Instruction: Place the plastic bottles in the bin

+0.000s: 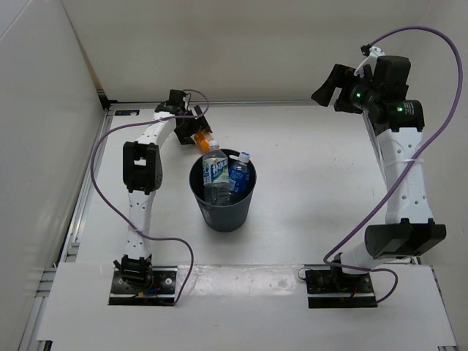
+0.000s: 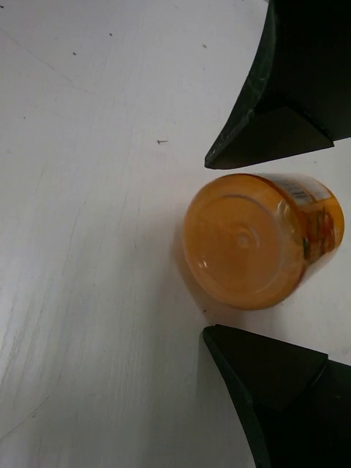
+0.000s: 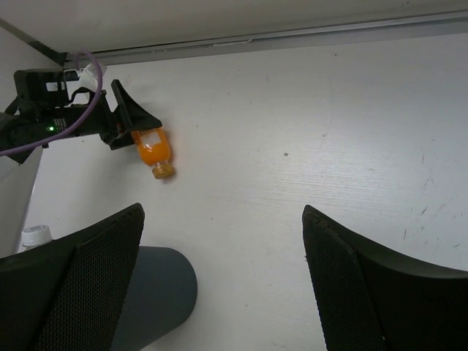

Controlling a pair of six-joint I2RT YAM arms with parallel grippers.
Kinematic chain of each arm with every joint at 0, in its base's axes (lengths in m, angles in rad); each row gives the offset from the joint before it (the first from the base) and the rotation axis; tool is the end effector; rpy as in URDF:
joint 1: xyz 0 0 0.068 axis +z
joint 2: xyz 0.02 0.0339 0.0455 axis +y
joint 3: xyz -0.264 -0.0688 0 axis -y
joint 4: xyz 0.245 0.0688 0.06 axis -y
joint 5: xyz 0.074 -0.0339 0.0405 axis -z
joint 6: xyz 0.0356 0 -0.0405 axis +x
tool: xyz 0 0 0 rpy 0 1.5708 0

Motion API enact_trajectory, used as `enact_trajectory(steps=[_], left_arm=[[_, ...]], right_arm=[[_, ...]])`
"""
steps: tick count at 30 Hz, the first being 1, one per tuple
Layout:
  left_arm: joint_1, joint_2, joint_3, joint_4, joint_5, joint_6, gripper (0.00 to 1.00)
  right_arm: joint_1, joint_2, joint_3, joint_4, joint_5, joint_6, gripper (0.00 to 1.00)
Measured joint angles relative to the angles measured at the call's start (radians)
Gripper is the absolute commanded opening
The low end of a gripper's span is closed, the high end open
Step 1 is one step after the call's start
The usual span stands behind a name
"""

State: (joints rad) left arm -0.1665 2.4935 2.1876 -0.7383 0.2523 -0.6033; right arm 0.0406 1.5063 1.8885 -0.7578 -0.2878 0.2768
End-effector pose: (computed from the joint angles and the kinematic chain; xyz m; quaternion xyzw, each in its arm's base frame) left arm 0.5278 -0.0977 0.1625 -0.1756 0.9422 -0.2095 0.1937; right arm 0.3079 0.0226 0.4843 0.0163 0.8220 0.2051 0.5311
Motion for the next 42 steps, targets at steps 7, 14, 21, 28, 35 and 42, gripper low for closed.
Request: enact_trajectory(steps=[7, 14, 21, 28, 35, 42], left_arm=[[0.004, 0.027, 0.06, -0.015, 0.029, -0.026, 0.99], [0.006, 0.054, 0.081, -0.005, 0.07, -0.045, 0.99], [0.006, 0.054, 0.081, -0.01, 0.074, -0.046, 0.99], [0.009, 0.05, 0.079, -0.013, 0.023, -0.04, 0.99], [0.028, 0.015, 0.035, -0.02, -0.111, -0.021, 0.99], [0.042, -0.063, -0.09, -0.011, -0.169, -0.035, 0.99]], right_arm=[[-0.006, 0.053, 0.0, -0.002, -0.003, 0.005, 0.9], [-0.024, 0.062, 0.0, -0.002, -0.003, 0.008, 0.9], [-0.06, 0.062, 0.0, -0.002, -0.015, 0.008, 0.9], [-0.058, 0.062, -0.008, 0.001, -0.043, 0.008, 0.9], [-0.058, 0.064, -0.02, 0.006, -0.069, 0.008, 0.9], [-0.051, 0.067, -0.033, 0.019, -0.092, 0.008, 0.9]])
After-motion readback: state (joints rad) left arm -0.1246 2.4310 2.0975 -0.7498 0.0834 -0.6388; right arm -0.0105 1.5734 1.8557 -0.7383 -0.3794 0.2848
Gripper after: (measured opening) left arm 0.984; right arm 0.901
